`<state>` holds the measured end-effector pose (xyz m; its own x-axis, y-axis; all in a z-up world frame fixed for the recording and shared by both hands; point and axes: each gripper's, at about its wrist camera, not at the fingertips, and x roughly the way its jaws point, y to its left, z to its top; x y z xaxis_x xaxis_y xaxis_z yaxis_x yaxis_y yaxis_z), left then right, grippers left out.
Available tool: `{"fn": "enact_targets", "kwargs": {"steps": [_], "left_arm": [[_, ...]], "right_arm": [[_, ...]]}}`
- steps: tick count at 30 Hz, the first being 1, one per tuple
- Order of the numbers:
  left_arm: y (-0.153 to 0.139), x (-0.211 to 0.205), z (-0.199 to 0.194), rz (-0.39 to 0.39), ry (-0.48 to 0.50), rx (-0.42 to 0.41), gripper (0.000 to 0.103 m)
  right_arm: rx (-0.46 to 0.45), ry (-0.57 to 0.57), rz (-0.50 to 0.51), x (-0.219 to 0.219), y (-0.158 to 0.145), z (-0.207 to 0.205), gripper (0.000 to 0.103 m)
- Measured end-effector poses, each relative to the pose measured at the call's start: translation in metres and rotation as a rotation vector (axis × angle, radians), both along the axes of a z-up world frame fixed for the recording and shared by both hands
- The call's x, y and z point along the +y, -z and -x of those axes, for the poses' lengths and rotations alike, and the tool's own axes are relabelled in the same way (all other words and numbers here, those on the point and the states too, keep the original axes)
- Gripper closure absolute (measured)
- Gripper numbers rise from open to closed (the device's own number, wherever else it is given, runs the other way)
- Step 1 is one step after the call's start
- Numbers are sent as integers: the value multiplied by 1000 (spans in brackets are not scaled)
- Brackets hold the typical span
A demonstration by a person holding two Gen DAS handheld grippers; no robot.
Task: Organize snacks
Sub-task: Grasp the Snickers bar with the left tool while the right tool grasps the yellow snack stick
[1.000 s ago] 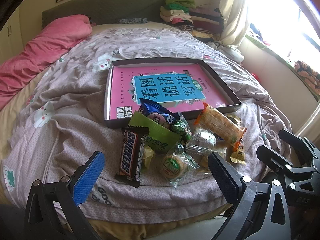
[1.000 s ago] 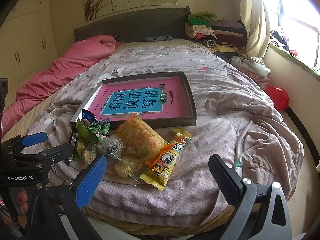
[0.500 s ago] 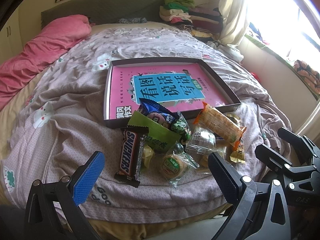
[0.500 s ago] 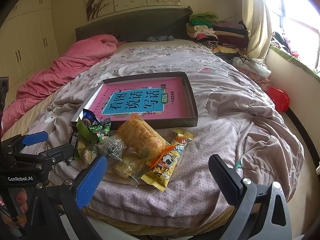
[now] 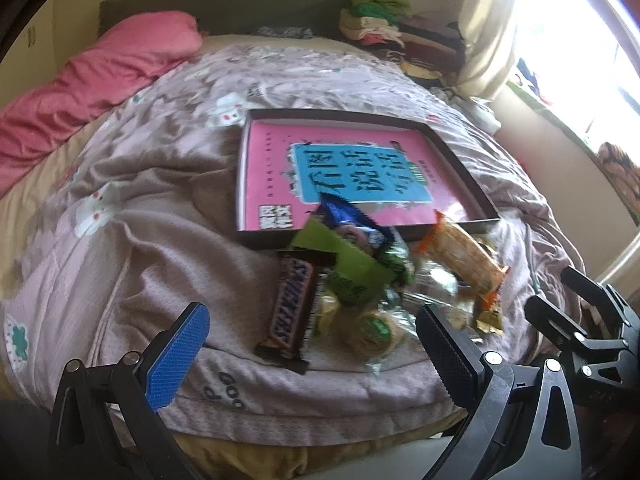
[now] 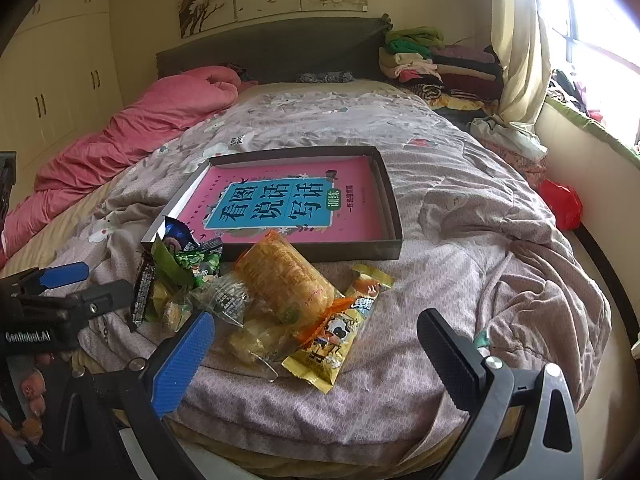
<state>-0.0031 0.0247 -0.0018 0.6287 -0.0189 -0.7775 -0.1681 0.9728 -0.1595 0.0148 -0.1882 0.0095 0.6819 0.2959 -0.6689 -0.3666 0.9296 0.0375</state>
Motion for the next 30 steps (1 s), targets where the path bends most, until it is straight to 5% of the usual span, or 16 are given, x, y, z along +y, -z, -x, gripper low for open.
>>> {"fn": "enact_targets", "kwargs": {"steps": [8,18,21,30], "left_arm": [[22,20,-12,-1,24,95,1],[32,34,-17,69,32,92,5],[32,36,-20,92,44,88,27],[39,35,-26,139,89,102,34]], "right_arm": [[-7,-7,4,1,2,-5,1],[-14,-19,20,0,3,-22,1],[2,-42,34,2,4,-30,1],[33,-142,127,18,15,-50,3]]}}
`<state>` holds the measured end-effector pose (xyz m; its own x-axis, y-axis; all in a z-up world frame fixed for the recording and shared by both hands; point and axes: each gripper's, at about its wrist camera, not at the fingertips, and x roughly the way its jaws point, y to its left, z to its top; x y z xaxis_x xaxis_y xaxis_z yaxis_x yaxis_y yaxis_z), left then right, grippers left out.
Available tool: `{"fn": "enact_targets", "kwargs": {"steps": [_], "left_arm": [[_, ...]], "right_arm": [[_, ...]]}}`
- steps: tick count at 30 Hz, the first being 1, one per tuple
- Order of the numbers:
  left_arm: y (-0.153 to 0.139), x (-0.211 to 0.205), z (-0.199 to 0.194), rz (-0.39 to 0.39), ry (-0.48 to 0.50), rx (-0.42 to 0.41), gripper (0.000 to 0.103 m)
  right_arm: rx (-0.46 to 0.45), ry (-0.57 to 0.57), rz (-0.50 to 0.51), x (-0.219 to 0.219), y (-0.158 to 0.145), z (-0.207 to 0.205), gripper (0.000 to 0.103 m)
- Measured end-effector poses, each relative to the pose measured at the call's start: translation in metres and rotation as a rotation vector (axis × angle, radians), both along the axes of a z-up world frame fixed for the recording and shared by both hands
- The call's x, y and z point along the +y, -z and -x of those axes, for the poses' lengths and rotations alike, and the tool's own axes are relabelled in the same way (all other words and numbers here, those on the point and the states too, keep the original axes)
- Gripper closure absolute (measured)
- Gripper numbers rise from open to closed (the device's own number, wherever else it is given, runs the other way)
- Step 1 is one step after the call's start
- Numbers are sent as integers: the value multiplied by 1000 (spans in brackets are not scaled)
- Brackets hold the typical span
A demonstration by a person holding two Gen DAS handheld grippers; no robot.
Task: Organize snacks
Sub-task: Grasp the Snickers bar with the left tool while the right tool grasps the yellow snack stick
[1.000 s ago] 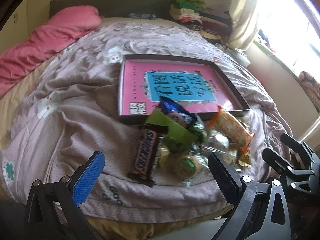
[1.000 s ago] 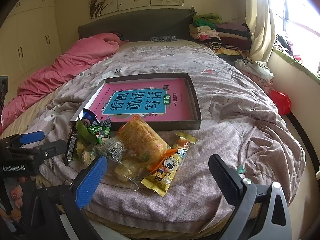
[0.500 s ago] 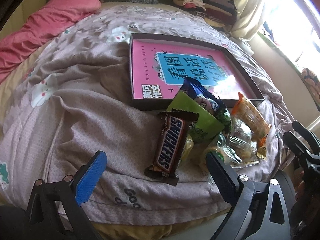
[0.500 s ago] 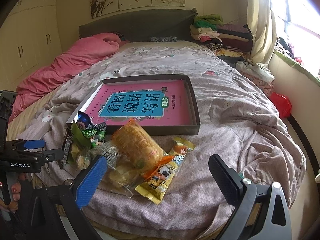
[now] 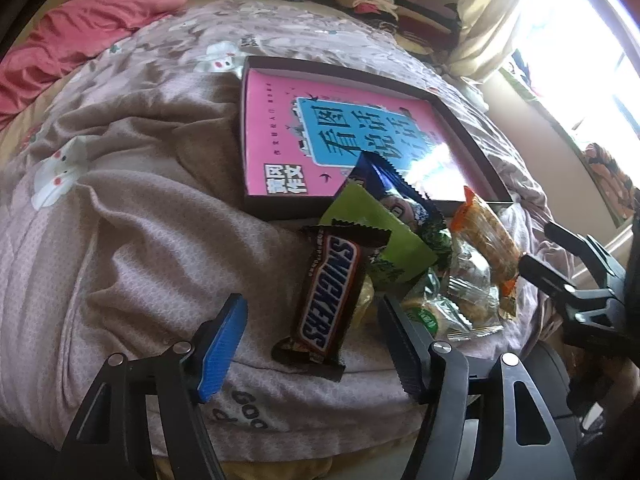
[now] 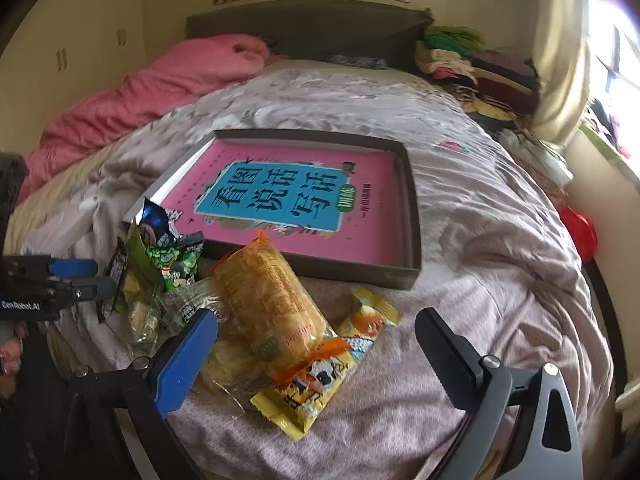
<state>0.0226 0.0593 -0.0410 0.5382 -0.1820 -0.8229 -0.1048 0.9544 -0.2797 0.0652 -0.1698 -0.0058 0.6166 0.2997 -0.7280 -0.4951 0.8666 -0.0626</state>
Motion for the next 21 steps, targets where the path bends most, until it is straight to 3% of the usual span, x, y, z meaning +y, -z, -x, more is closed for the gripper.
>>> {"fn": "enact_targets", "kwargs": {"steps": [8,14,16,21], "left_arm": [[5,2,-4,37,17,9,37],[10,5,-7,65,18,22,41],[11,5,-8,71,21,24,45],[15,3,-11,92,36,35,55]], "right_arm": [[9,-93,113,22,17,-18,12],[36,-144,116,30,27,-26,36],[43,-161,113,30,29,-26,50],[55,-191,83,32,31,-22,64]]}}
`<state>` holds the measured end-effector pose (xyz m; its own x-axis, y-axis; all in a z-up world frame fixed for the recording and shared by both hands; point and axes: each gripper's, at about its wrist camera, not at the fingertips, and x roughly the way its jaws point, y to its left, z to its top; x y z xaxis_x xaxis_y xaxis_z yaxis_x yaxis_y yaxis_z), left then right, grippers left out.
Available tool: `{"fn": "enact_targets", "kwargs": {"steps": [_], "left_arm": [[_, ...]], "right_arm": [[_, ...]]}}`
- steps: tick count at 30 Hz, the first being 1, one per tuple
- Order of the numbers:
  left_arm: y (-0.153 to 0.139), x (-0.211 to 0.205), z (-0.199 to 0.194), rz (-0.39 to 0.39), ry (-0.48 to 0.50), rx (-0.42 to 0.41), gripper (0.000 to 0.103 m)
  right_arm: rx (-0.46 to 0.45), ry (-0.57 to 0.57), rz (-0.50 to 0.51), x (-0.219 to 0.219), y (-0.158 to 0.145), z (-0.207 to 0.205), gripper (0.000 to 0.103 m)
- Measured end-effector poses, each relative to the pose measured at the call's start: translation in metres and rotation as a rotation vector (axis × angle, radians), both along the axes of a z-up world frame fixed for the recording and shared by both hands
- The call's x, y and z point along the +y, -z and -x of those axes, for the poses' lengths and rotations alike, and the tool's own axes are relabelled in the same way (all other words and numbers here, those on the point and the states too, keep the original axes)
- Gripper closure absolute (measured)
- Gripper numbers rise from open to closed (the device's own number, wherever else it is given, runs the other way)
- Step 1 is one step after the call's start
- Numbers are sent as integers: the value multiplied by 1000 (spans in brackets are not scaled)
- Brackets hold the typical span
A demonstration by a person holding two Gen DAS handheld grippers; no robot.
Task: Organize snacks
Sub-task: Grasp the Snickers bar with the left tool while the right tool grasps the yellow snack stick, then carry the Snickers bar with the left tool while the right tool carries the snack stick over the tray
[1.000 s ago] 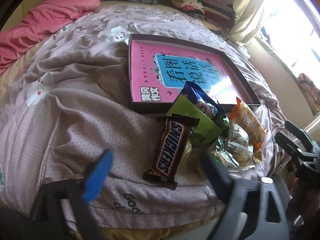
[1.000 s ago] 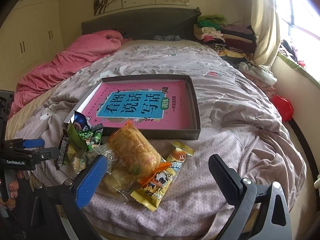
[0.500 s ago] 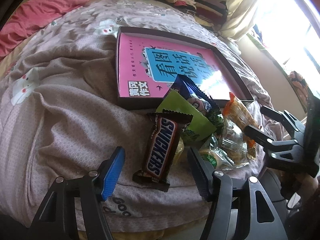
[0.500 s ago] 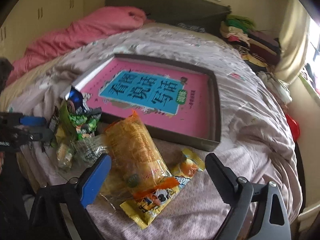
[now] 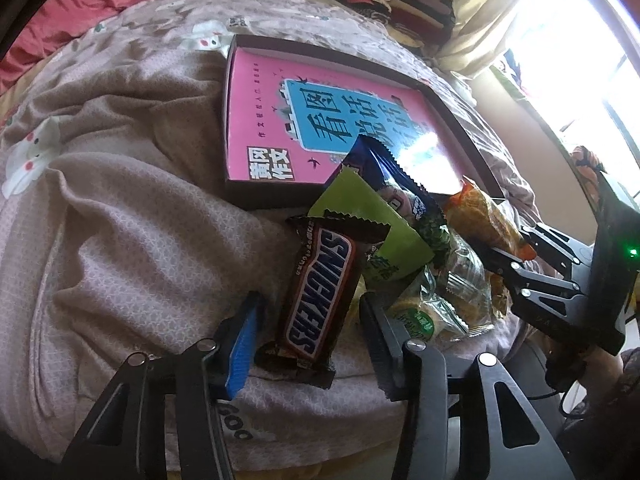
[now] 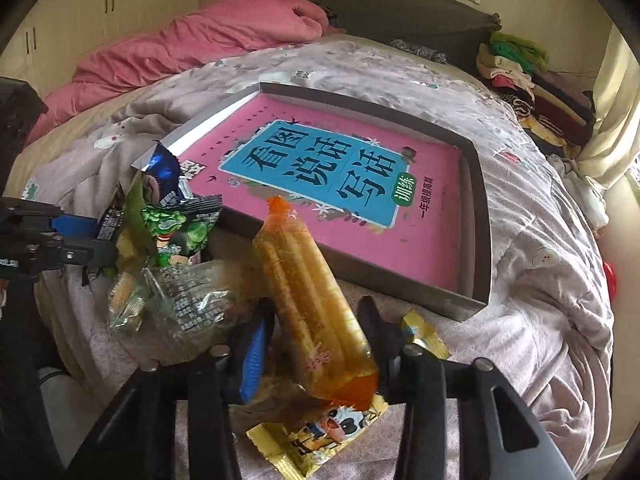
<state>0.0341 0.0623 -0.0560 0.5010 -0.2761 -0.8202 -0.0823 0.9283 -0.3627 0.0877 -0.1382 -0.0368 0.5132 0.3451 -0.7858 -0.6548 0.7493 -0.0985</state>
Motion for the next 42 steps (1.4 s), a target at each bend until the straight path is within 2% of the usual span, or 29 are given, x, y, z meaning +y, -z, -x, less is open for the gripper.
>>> {"fn": "enact_targets", "kwargs": {"steps": [2,3,7,11,13,25,31,42], "left_arm": [[1,-1,-1,11,8,-1,59],[1,-1,-1,15,10,-2,60],[1,0,-2,27,12,-3,63],[-4,1,0,21,10,-19,67],[-6,2,1,19,6,-29,73],[-37,9,14,9,-21,-151,74],[-54,13,20,-38,-55,-215,74],[-65,20,14,-51,-68,-262,74]], "right_arm": [[5,4,-31,-3,-2,2,67],[18,5,-57,-5,-4,2,72],[32,13,-111,-11,-9,3,79],[34,21,-135,-12,-14,5,80],[33,26,-161,-15,-17,7,80],[37,60,-271,-29,-37,8,80],[31,78,-301,-32,-44,6,80],[10,125,-335,-37,-53,-4,80]]}}
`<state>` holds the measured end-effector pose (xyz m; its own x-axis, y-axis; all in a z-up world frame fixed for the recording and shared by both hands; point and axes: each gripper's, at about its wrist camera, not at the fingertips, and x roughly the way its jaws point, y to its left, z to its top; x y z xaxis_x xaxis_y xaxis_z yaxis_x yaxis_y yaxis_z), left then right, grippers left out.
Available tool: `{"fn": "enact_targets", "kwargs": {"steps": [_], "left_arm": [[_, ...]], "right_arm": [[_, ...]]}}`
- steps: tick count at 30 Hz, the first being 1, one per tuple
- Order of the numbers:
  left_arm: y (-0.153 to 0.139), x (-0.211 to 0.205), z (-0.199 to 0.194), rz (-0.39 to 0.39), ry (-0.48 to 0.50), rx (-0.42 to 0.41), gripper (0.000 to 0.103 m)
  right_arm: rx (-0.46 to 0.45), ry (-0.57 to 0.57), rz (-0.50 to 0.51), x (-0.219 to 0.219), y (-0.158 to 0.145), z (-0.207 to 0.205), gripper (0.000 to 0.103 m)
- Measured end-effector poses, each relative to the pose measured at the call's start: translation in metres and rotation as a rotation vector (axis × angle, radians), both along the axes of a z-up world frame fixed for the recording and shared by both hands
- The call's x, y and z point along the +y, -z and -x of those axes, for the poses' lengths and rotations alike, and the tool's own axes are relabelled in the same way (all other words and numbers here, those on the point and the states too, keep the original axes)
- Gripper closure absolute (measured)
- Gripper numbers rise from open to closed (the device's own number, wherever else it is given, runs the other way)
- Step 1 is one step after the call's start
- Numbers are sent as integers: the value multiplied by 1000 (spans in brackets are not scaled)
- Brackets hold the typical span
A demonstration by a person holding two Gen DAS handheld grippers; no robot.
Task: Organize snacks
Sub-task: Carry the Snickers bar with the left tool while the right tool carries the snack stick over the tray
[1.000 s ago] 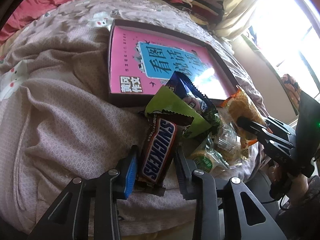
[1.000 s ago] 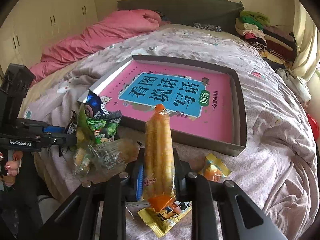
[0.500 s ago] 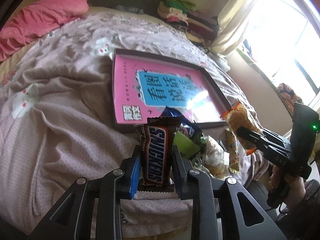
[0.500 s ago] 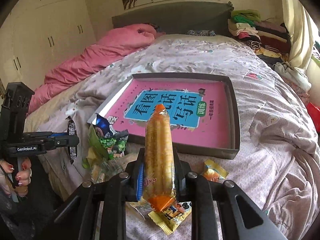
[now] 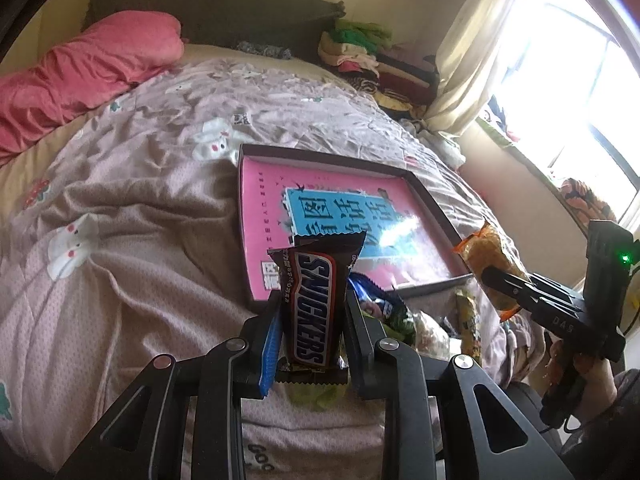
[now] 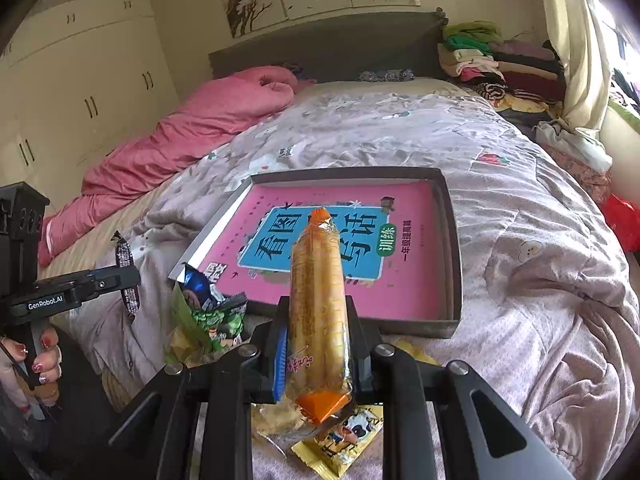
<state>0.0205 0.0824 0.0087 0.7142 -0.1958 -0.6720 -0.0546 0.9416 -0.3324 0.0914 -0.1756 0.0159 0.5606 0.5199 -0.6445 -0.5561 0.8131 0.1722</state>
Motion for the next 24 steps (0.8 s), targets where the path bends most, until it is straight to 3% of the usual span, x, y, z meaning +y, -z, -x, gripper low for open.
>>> {"fn": "enact_targets", "kwargs": {"steps": [5,24], "left_arm": [[-3,4,-6,20,-8,-22,74],[8,3,-53,-44,-2,-52,74]], "right_arm": [[-8,14,-8,1,-3,-6,80],[-43,90,-42,-2,-10,-36,80]]}}
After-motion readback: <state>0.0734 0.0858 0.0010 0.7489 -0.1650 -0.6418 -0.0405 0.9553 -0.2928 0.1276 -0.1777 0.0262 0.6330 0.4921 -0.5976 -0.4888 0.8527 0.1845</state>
